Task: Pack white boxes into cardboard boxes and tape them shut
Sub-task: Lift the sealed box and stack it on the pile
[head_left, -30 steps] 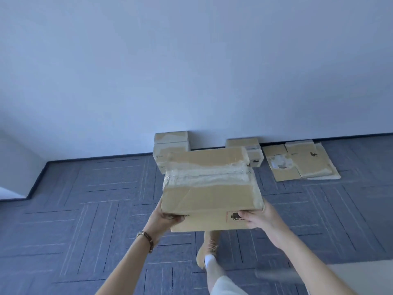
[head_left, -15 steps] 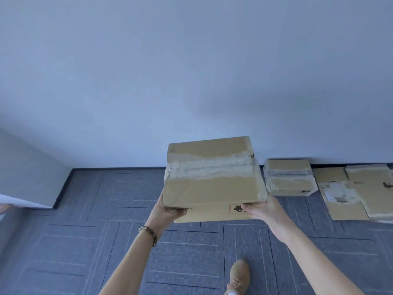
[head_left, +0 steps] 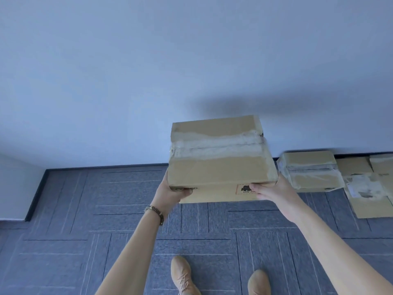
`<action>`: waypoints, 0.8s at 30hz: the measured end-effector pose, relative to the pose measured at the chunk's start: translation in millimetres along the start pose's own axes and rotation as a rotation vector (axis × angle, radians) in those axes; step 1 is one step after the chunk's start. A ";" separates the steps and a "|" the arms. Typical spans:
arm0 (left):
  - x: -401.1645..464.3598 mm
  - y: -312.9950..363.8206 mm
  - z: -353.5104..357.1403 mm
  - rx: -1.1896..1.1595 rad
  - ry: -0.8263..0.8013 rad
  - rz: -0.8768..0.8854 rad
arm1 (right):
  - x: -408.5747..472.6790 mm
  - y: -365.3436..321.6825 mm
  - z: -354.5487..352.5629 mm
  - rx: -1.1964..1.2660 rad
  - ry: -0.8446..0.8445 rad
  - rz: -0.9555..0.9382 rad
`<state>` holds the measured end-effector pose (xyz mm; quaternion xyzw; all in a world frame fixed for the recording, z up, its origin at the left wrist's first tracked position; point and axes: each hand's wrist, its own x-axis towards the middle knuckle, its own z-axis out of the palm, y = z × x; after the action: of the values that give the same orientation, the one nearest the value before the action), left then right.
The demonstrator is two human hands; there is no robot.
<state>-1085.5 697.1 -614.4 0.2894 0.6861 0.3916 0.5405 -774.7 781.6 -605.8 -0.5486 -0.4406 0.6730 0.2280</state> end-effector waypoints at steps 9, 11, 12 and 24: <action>103.2 -57.1 -33.9 0.049 0.013 0.014 | 102.8 60.9 36.3 0.003 0.021 -0.033; 121.3 -71.9 -34.6 0.054 0.012 0.020 | 120.0 76.2 38.6 0.010 0.030 -0.042; 128.9 -79.2 -34.4 0.058 0.012 0.022 | 127.1 83.7 39.6 0.014 0.038 -0.047; 200.4 -150.0 -25.8 0.086 0.039 0.043 | 192.6 152.8 39.2 -0.018 0.067 -0.072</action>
<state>-1156.3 776.7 -842.3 0.3192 0.7064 0.3790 0.5054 -841.2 842.8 -837.8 -0.5566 -0.4582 0.6417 0.2617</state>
